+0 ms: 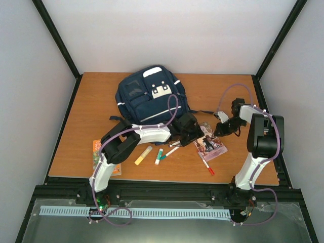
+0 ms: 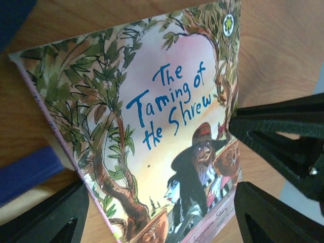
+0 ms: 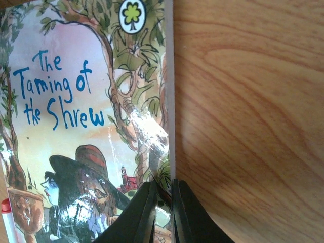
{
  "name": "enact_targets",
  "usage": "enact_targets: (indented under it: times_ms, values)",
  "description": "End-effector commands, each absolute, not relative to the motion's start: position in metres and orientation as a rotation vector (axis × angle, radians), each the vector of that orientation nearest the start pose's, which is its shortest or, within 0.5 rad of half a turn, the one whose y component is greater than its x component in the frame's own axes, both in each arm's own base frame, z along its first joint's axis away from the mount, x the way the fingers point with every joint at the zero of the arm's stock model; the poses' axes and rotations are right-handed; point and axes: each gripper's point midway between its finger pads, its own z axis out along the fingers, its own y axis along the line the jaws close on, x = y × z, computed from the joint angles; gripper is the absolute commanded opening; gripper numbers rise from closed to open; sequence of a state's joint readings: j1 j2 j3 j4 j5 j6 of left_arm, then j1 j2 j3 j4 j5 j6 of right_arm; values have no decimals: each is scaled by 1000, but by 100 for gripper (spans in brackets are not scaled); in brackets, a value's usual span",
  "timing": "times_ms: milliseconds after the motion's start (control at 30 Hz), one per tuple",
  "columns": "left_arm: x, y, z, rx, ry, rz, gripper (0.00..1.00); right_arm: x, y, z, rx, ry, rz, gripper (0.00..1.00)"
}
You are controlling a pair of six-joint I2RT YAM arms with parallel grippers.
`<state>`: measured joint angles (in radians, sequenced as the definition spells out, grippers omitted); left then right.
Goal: Pack the student bag
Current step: Pick up the book from the center of the board.
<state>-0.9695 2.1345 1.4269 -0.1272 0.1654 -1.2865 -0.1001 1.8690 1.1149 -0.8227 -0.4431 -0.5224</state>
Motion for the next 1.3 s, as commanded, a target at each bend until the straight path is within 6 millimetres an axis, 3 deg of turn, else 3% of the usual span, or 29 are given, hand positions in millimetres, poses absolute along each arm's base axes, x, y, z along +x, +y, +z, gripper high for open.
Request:
enact_targets:
  times_ms: [0, 100, 267, 433, 767, 1033, 1267]
  values:
    - [288, -498, 11, -364, 2777, -1162, 80, 275, 48, -33, -613, 3063, 734, 10]
    - [295, -517, 22, -322, 2700, -1290, 78, 274, 49, -35, -613, 3067, 749, 10]
    - [302, -548, 76, -146, 2460, -1582, 73, 274, 51, -36, -605, 3070, 774, 10]
    - [301, -553, 105, -85, 2347, -1681, 68, 276, 50, -39, -597, 3077, 770, 10]
    - [301, -532, 104, -141, 2408, -1535, 59, 278, 49, -37, -585, 3076, 754, 10]
    - [296, -512, 99, -190, 2484, -1423, 46, 280, 48, -36, -576, 3071, 748, 10]
    - [294, -511, 88, -228, 2520, -1405, 34, 280, 48, -34, -574, 3070, 746, 10]
